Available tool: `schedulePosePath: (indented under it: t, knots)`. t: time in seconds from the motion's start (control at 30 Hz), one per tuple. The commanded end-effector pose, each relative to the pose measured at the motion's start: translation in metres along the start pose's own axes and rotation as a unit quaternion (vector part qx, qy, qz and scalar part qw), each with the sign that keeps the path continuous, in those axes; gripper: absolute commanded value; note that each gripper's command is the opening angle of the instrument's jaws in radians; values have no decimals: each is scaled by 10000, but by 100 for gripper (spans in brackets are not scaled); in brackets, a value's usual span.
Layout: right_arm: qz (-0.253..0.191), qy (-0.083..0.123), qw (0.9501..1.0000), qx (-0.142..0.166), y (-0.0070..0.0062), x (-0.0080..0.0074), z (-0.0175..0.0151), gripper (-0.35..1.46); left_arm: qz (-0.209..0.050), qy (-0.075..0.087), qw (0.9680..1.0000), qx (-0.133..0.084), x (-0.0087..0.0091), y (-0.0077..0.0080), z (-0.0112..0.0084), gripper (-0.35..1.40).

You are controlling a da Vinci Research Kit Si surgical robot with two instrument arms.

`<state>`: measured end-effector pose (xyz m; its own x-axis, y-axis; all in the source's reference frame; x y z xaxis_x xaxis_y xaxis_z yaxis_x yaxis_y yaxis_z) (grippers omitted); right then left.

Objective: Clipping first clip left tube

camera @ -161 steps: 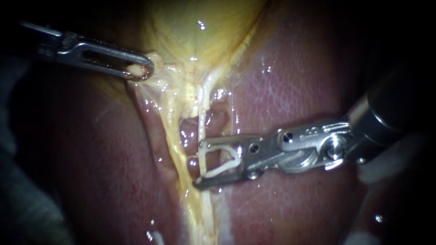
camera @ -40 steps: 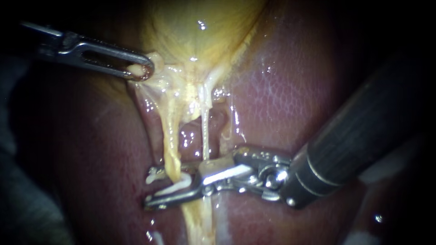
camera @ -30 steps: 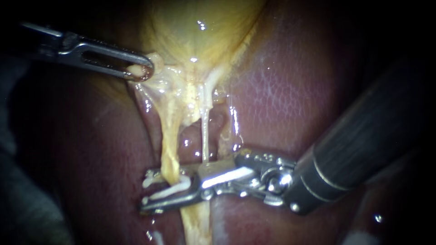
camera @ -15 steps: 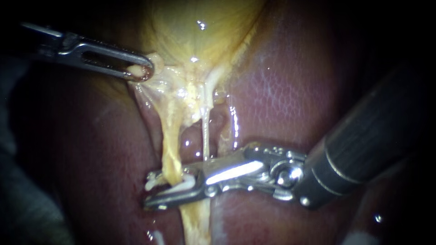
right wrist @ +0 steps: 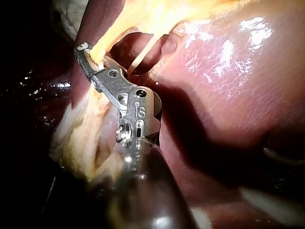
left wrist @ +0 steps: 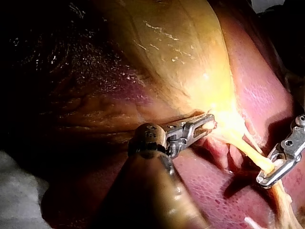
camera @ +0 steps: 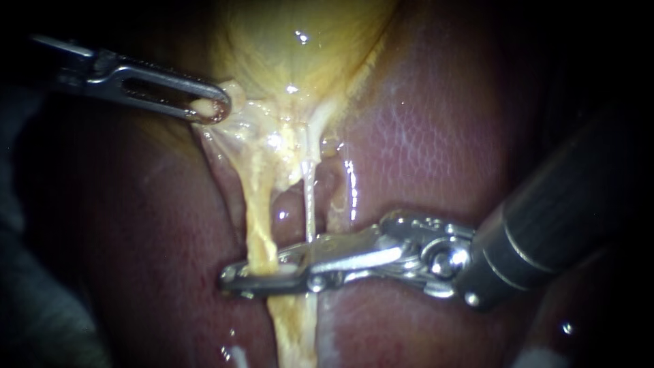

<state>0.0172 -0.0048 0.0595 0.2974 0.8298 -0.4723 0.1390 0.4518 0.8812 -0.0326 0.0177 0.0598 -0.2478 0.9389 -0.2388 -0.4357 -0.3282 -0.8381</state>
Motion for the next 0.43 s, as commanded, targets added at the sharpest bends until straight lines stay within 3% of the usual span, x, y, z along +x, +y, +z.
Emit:
schedulePosePath:
  t: [0.03, 0.43]
  knots:
    - [6, -4, 10000, 10, 0, 0, -1, -35, 0, 0, 10000, -2, 0, 0, 0, -35]
    - [31, -18, 10000, 0, 1, -1, -1, -35, 0, 0, 10000, -2, 0, 0, 0, -35]
